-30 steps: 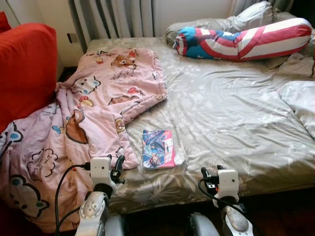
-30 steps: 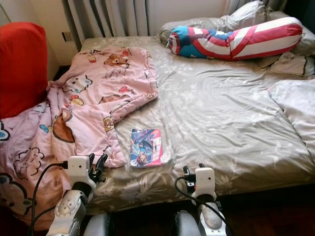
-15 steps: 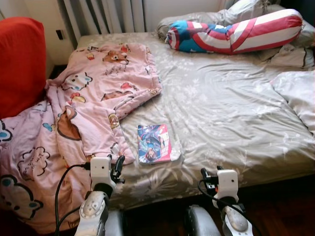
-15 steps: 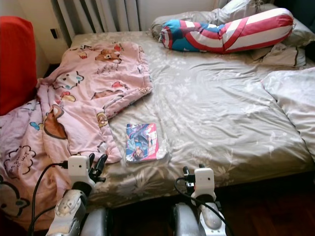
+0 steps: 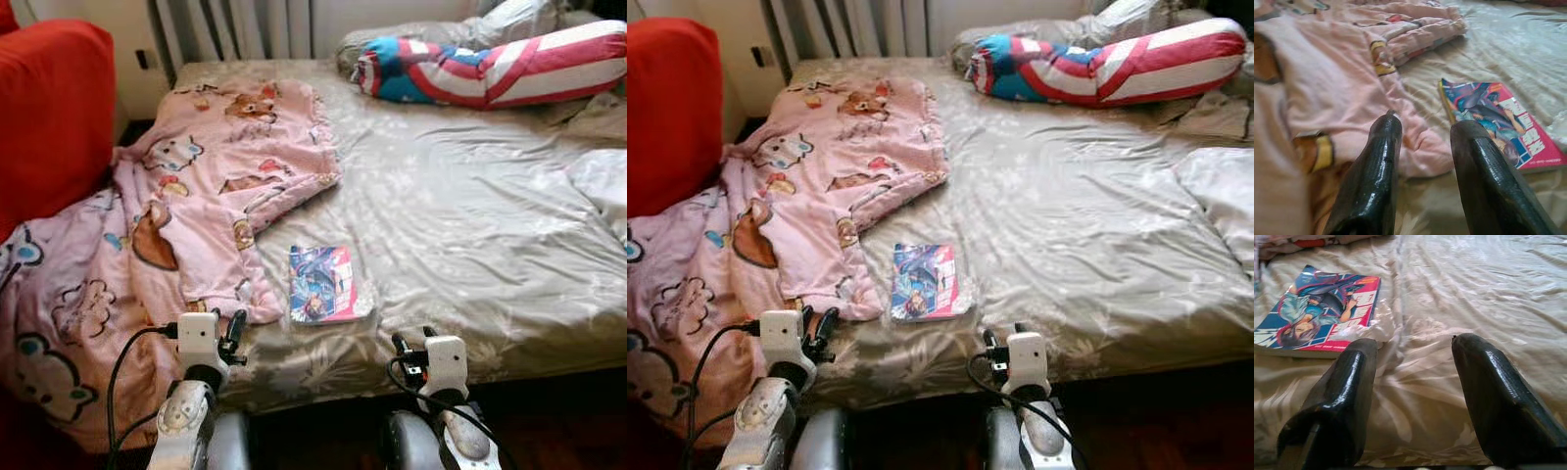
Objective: Clean up the room
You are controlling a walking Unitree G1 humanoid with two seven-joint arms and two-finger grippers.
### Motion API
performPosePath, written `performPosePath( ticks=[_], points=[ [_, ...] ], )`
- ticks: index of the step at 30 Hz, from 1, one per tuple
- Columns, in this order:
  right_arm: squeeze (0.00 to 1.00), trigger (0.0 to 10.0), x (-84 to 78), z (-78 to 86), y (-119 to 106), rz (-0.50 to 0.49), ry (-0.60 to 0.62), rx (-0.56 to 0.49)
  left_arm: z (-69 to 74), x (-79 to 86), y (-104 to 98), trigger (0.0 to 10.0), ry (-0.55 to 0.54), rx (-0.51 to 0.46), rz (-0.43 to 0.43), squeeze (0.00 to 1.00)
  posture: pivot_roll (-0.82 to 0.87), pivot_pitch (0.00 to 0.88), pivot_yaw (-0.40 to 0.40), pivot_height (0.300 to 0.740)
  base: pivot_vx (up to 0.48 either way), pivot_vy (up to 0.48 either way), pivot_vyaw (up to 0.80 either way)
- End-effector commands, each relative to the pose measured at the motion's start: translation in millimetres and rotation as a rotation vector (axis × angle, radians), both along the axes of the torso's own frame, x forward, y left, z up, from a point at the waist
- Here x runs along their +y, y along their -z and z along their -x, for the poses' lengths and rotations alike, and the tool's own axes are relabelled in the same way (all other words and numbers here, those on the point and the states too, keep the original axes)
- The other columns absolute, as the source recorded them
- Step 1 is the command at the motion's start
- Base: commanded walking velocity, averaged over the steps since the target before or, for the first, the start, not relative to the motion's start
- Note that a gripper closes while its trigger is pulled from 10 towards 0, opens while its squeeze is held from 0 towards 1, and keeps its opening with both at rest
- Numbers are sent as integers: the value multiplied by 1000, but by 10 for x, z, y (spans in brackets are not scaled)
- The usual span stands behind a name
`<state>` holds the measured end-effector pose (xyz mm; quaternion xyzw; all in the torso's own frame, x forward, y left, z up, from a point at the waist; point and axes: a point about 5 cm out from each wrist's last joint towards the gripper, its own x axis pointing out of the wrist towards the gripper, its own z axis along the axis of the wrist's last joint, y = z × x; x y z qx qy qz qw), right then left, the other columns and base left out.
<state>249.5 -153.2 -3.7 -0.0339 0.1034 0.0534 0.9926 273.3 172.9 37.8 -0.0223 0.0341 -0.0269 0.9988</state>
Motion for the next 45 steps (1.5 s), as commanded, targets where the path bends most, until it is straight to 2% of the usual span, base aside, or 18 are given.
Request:
performPosePath(
  ticks=[1,7,18,21,25,26,27,32,37,39,41,45],
  points=[
    [0,10000,12,-8,-11,4,-7,-3,2,-14,24,10000,4,13,2,0,-134,91,-5,597,296,0,0],
    [0,10000,54,-13,-13,11,-38,-3,-4,-16,17,10000,5,12,4,0,-134,90,-6,597,304,0,639],
    [0,10000,55,-33,-7,-19,-38,18,-13,-23,7,10000,9,7,7,0,-141,95,0,597,313,0,0],
    [0,10000,-15,-81,7,-26,6,53,-18,-36,9,10000,14,11,3,0,-143,99,3,597,92,0,0],
    [0,10000,-98,-253,-53,-45,22,77,-43,-111,-56,10000,54,-13,19,0,-129,131,3,597,0,0,0],
    [357,10000,-113,-291,-71,-57,32,83,-48,-131,-78,10000,65,-20,22,0,-126,139,3,597,0,0,0],
    [1000,10000,-128,-327,-83,-70,44,94,-51,-146,-99,10000,74,-28,26,0,-123,145,3,597,0,0,0],
    [1000,10000,-191,-469,-104,-51,99,183,-57,-192,-170,10000,112,-49,24,0,-107,172,7,597,0,0,0],
    [1000,10000,-135,-619,-210,-74,86,188,-43,-176,-259,10000,125,-72,19,0,-74,213,18,597,0,0,0],
    [1000,10000,-85,-723,-303,-135,65,181,-50,-172,-328,10000,130,-87,16,0,-60,234,22,597,0,0,0],
    [1000,10000,-75,-738,-320,-141,58,175,-41,-173,-344,10000,131,-91,17,0,-57,237,22,597,0,0,0],
    [1000,10000,-36,-802,-389,-217,45,162,1,-187,-409,10000,136,-103,18,0,-40,270,27,597,0,0,0]
  ],
)
